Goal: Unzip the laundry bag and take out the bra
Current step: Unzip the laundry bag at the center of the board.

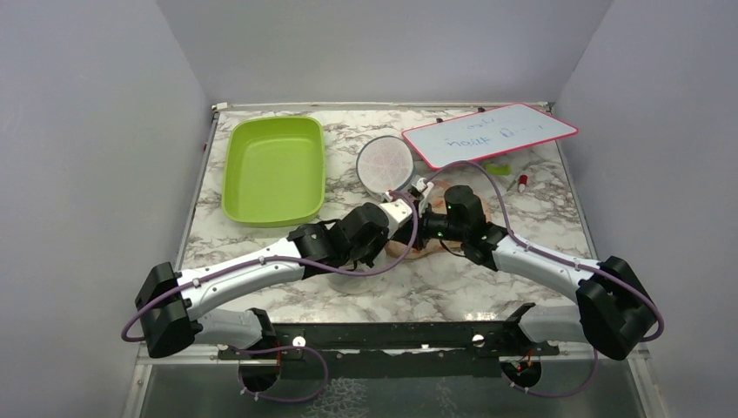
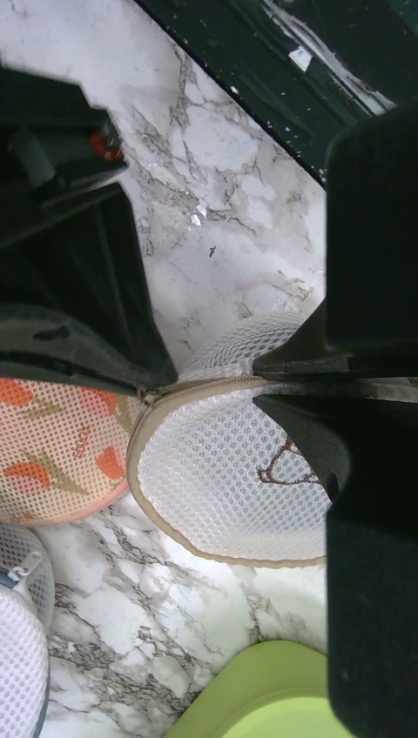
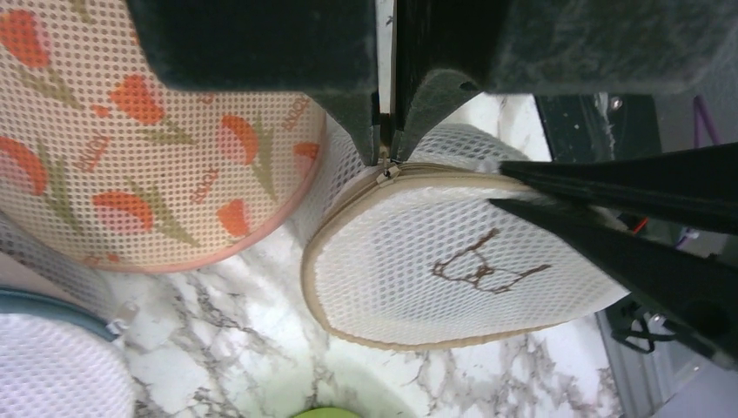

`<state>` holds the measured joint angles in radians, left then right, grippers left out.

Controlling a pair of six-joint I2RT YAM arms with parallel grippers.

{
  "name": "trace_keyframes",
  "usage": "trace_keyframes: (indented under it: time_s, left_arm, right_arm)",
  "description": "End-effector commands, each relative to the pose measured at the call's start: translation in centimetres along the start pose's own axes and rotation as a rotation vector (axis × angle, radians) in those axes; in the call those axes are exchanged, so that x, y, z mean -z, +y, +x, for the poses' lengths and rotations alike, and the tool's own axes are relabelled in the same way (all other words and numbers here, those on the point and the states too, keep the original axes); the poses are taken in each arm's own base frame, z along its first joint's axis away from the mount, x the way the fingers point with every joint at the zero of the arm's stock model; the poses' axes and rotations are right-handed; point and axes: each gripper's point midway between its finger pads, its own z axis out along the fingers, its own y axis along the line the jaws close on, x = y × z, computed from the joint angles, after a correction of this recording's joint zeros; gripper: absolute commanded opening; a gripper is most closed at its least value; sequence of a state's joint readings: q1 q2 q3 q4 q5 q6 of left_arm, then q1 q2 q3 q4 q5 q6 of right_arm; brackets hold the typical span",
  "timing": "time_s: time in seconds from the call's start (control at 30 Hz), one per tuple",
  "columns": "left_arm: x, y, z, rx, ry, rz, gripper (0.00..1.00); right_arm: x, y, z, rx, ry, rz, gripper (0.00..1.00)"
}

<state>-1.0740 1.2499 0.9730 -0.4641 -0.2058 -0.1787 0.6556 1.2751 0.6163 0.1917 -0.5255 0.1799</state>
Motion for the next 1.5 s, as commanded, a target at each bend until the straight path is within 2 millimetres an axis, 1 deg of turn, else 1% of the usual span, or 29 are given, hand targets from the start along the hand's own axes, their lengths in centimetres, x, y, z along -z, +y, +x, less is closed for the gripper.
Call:
trace_keyframes:
  time_s: [0.0, 0.1, 0.13, 0.23, 0.33, 0.4, 0.47, 0.53, 0.6, 0.67, 0.77, 0.87, 0.93, 1.0, 1.07, 1.23, 1.47]
  left_arm:
    - [1.6, -1.3, -0.9, -0.082, -0.058, 0.113, 0.00]
    - [2.2, -1.7, -1.2, -0.114, -0.080, 0.149, 0.00]
    - [2.3, -1.7, -1.3, -0.120, -0.085, 0.151, 0.00]
    - [2.6, -1.3, -1.3, -0.131, -0.096, 0.137, 0.00]
    - [2.6, -0.6, -1.2, -0.130, -0.100, 0.097, 0.00]
    - [2.5, -0.2, -1.0, -0.123, -0.095, 0.075, 0.00]
    - [2.3, 0.0, -0.4, -0.108, -0.081, 0.061, 0.00]
    - [2.1, -0.1, 0.0, -0.085, -0.070, 0.058, 0.02]
    - [2.0, -0.1, 0.1, -0.054, -0.067, 0.055, 0.15]
    - [2.0, -0.2, -0.4, -0.005, -0.079, 0.045, 0.26]
    - [2.1, -0.8, -1.7, 0.059, -0.096, 0.062, 0.39]
    - [2.1, -1.0, -2.9, 0.118, -0.112, 0.058, 0.49]
    - [1.9, -0.8, -3.3, 0.157, -0.110, 0.051, 0.52]
    - [1.6, -0.8, -3.4, 0.189, -0.098, 0.057, 0.52]
    - [1.3, -0.8, -3.5, 0.205, -0.090, 0.057, 0.50]
    - [0.9, 0.3, -3.3, 0.208, -0.080, 0.008, 0.39]
    - [1.1, 0.6, -2.9, 0.181, -0.068, 0.006, 0.25]
  right_arm:
    - [-0.1, -3.3, -2.6, 0.032, -0.088, 0.184, 0.01]
    - [0.2, -4.4, -3.6, 0.052, -0.126, 0.249, 0.00]
    - [0.2, -4.5, -3.9, 0.059, -0.136, 0.250, 0.01]
    - [0.1, -3.7, -4.6, 0.074, -0.164, 0.205, 0.01]
    - [0.5, -4.0, -4.8, -0.037, -0.208, 0.250, 0.01]
    - [0.8, -2.7, -5.3, -0.012, -0.256, 0.184, 0.01]
    - [1.3, -2.1, -5.7, 0.012, -0.287, 0.168, 0.01]
    - [1.4, -1.6, -5.6, 0.039, -0.271, 0.145, 0.01]
    - [1.5, -0.6, -5.5, 0.102, -0.242, 0.084, 0.01]
    - [1.4, 0.7, -5.2, 0.136, -0.221, 0.009, 0.01]
    - [1.1, 1.8, -4.2, 0.155, -0.162, -0.069, 0.01]
    - [1.1, 2.2, -3.2, 0.144, -0.127, -0.099, 0.01]
    - [1.3, 2.7, -3.0, 0.143, -0.123, -0.122, 0.01]
    - [1.4, 3.1, -2.9, 0.144, -0.126, -0.136, 0.01]
    - [1.6, 3.3, -2.9, 0.144, -0.122, -0.146, 0.01]
    - [1.8, 3.3, -2.7, 0.142, -0.118, -0.142, 0.01]
    - [1.7, 3.3, -2.5, 0.138, -0.114, -0.141, 0.01]
